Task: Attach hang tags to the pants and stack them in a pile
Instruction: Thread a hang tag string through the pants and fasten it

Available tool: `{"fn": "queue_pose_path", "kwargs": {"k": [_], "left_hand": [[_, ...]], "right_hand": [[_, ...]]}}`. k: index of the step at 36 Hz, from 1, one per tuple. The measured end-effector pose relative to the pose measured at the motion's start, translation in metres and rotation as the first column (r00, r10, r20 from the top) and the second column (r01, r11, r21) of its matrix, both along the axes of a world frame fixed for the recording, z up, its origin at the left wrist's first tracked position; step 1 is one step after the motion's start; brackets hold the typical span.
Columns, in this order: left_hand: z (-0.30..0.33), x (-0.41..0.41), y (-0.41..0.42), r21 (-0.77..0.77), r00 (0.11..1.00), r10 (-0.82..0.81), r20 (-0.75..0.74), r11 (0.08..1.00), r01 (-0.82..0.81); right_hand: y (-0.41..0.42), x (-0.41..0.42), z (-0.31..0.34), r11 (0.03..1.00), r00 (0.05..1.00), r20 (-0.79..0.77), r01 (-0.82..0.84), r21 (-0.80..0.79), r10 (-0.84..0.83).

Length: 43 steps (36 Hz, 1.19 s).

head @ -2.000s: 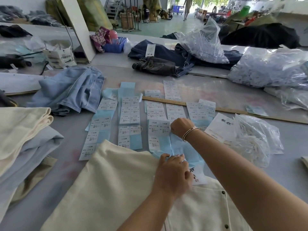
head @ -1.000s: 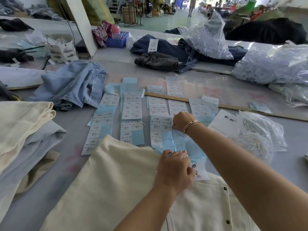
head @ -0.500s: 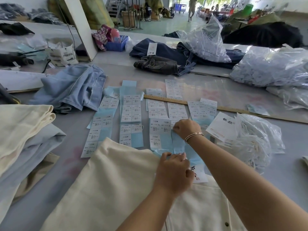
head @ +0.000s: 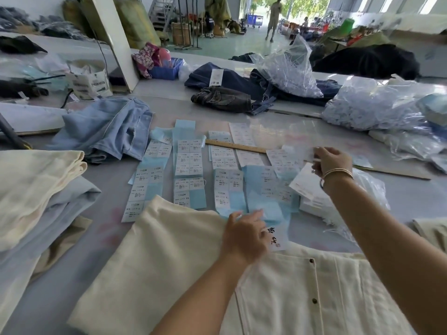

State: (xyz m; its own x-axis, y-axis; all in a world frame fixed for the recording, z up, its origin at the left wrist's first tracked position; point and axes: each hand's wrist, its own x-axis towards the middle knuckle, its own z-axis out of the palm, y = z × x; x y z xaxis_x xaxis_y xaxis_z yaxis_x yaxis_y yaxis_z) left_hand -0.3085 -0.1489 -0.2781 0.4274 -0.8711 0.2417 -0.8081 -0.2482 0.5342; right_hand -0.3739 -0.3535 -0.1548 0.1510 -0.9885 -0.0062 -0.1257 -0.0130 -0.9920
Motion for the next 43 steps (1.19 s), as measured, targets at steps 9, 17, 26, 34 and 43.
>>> {"fn": "queue_pose_path", "kwargs": {"k": [9, 17, 26, 34, 43], "left_hand": [[0.038, 0.007, 0.004, 0.004, 0.944, -0.001, -0.329, 1.0, 0.002], [0.063, 0.0, 0.042, -0.017, 0.701, 0.128, -0.702, 0.98, -0.196], [0.04, -0.04, 0.09, 0.074, -0.289, -0.056, -0.956, 0.904, -0.42], [0.035, -0.06, 0.095, 0.033, -0.517, -0.219, -0.827, 0.9, -0.434], [0.029, -0.062, 0.091, 0.025, -0.469, -0.209, -0.858, 0.896, -0.443]], "right_hand": [[0.141, -0.065, -0.039, 0.986, 0.872, 0.488, -0.111, 0.122, 0.038], [0.193, -0.091, -0.063, 0.993, 0.898, 0.439, 0.019, -0.12, 0.036], [0.232, -0.088, -0.076, 0.656, 0.992, -0.118, -0.121, -0.745, 0.049], [0.25, -0.086, -0.094, 0.622, 0.951, -0.306, -0.271, -0.734, 0.054], [0.248, -0.089, -0.107, 0.566, 0.896, -0.442, -0.389, -0.727, 0.048]]}}
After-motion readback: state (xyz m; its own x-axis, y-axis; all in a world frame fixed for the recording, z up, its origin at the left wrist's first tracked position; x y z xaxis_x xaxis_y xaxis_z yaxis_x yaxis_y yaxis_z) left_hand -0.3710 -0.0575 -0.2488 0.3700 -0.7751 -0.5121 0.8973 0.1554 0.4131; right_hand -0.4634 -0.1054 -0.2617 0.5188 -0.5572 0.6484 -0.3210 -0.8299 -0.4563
